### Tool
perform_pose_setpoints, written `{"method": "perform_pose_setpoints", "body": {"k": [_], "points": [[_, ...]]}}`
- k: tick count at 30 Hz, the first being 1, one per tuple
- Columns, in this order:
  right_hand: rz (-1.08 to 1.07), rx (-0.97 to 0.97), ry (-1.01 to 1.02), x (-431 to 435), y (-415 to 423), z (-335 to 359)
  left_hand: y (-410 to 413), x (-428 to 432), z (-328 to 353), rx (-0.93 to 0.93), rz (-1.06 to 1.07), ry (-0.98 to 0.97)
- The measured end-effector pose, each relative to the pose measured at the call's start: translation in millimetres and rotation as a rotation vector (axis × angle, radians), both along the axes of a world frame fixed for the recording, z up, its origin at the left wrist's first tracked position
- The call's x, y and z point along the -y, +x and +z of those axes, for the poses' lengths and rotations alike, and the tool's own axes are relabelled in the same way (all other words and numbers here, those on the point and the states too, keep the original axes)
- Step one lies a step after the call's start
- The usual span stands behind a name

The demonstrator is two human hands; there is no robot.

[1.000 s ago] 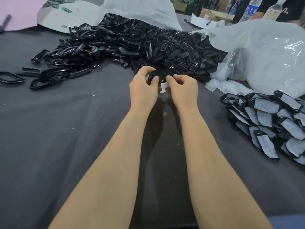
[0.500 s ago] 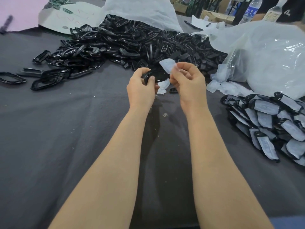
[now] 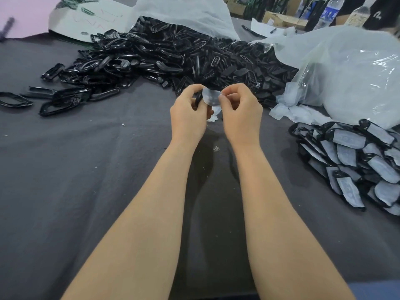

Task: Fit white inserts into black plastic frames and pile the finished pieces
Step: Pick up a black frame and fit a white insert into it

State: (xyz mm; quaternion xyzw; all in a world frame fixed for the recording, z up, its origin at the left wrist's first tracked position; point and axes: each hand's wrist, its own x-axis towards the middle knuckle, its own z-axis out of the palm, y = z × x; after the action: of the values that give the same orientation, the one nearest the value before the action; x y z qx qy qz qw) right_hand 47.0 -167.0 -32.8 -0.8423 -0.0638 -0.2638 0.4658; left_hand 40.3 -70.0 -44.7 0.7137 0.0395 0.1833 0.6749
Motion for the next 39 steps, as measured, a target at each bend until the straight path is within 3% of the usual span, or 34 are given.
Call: {"method": "perform_pose_setpoints", "body": {"k": [9, 13, 25, 39], "points": [[-0.074, 0.032, -0.035, 0.6, 2.9, -3.4, 0.7, 1.2, 0.6, 0.049, -0.023, 0.097], [-0.105, -0.006, 0.045, 3.4, 4.3, -4.6, 1.0, 1.0, 0.3, 0.062, -0.035, 0.071], [0.113, -0.244, 0.217, 22.3, 9.5, -2.1, 4.0, -3.6, -0.6, 0.052, -0.104, 0.036], [0.045, -0.272, 0.263, 18.1, 12.7, -7.8, 3.5, -1.2, -1.7, 0.020, -0.058, 0.100]]}}
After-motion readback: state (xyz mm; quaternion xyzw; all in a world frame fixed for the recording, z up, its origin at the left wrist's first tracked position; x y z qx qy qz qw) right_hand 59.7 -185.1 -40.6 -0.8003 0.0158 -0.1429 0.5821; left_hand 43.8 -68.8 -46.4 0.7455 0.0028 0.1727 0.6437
